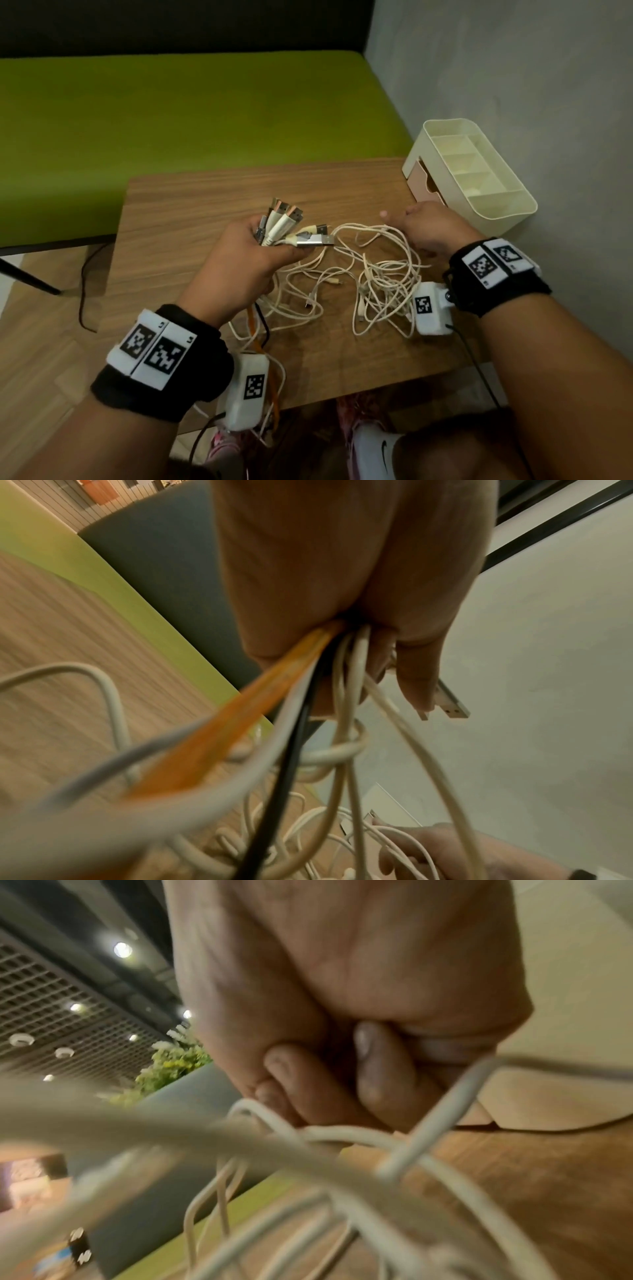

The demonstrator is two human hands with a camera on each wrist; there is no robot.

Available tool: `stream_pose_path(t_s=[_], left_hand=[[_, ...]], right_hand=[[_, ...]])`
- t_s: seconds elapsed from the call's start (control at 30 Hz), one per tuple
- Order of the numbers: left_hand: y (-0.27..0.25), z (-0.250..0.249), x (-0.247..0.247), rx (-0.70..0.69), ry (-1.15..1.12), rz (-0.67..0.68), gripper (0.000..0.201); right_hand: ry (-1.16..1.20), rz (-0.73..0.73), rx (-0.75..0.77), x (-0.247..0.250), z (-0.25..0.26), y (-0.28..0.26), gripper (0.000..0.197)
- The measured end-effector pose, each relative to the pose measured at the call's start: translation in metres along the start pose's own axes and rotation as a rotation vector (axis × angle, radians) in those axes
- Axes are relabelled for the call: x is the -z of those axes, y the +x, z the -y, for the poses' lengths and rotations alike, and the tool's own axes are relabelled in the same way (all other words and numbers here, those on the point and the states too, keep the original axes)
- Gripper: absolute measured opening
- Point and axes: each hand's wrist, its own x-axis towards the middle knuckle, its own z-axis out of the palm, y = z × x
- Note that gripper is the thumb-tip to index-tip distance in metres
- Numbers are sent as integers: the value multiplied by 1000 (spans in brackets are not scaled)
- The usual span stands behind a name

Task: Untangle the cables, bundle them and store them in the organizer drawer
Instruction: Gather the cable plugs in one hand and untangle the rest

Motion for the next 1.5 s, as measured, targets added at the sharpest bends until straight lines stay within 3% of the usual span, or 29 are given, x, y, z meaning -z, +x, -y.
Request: stream_pose_path(t_s=[0.07,0.17,0.3,0.43,0.5,0.6,0.77,0.87,0.97,1.13,1.3,1.4,1.5], left_hand=[[-1,-2,-2,-8,25,13,21],[-3,-4,-3,-24,52,22,20],[-3,-4,-2,-62,76,27,21],[-1,-2,-1,-63,66,36,20],[-1,-1,-1,-67,73,43,16],[0,-1,0,-79,80,40,13],[0,-3,-3,-112,119,50,16],[1,-2,-2,-106,119,49,14],[2,-2,-2,-98,100,41,18],[7,0,-9,-55,-55,-12,29],[7,-12,-23,-136,-145,-117,26],[6,-19,-32,-214,-283,-224,26],[3,-27,-44,-258,-450,-201,14]], right_hand=[[-144,42,-17,-8,8,0,70],[-287,88,18,-17,15,1,79],[-130,65,76,-31,8,1,51],[-5,69,146,-41,6,-2,53],[23,62,191,-44,8,-2,44],[-18,25,193,-47,11,0,31],[-179,5,127,-50,26,7,59],[-358,-3,123,-52,37,14,43],[-357,-22,136,-52,36,17,29],[-127,-240,289,-41,39,-9,16],[161,-427,416,-27,56,-52,8],[424,-481,524,-25,59,-83,12],[611,-454,566,-33,57,-109,9]])
